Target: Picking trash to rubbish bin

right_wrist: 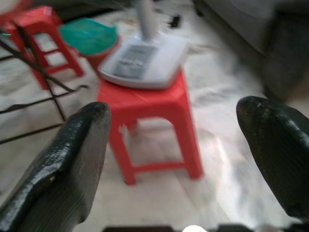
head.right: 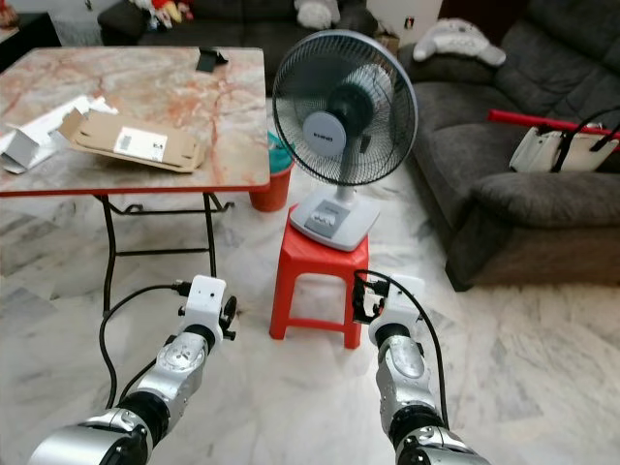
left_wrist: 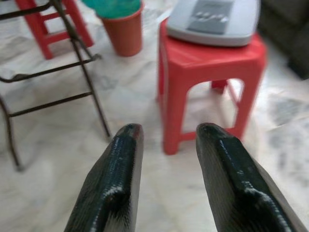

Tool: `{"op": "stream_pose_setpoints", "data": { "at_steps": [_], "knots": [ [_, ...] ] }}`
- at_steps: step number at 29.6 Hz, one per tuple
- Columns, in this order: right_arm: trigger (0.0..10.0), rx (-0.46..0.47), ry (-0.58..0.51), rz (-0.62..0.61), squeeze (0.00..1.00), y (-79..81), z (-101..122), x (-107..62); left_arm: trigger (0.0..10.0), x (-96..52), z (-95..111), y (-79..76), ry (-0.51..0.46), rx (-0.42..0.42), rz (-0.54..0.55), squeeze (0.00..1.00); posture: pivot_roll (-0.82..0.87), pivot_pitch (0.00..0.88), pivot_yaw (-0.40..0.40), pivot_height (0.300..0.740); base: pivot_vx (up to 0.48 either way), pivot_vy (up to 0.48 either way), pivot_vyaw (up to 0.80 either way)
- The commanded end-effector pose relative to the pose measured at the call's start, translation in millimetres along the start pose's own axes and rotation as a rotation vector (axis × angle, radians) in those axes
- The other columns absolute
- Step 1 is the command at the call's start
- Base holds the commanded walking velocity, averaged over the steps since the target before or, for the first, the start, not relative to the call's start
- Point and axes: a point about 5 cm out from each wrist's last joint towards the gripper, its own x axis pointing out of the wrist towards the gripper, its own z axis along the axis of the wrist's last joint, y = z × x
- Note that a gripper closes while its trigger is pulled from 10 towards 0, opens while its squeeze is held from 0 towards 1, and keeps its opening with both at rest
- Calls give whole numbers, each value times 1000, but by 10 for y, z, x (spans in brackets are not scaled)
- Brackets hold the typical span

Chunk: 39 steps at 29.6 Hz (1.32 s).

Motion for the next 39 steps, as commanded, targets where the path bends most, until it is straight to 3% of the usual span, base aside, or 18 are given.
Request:
{"op": "stream_pose_setpoints", "data": {
  "at_steps": [1,8,14,20,29,36,39],
  "knots": [
    [10000,16,-28,-1,0,27,61,25,10000,13,28,35,-8,23,7,0,-163,0,-13,740,0,371,0],
    [10000,31,-81,12,0,42,206,81,10000,39,104,68,-35,22,16,0,-153,11,-7,740,0,367,0],
    [10000,28,-157,51,0,136,458,178,10000,65,178,80,-58,21,21,0,-156,17,-3,740,0,364,0],
    [10000,13,-185,68,0,191,532,199,10000,85,251,70,-85,30,20,0,-153,19,-2,740,0,362,74],
    [10000,8,-212,97,0,254,572,195,10000,136,447,82,-151,48,26,0,-155,27,1,740,0,359,782],
    [10000,21,-215,107,0,287,580,194,10000,143,484,79,-165,56,23,0,-152,30,7,740,0,191,525],
    [10000,20,-237,133,0,360,621,195,10000,151,473,39,-144,102,-3,0,-150,27,11,740,0,0,0]
  ]
}}
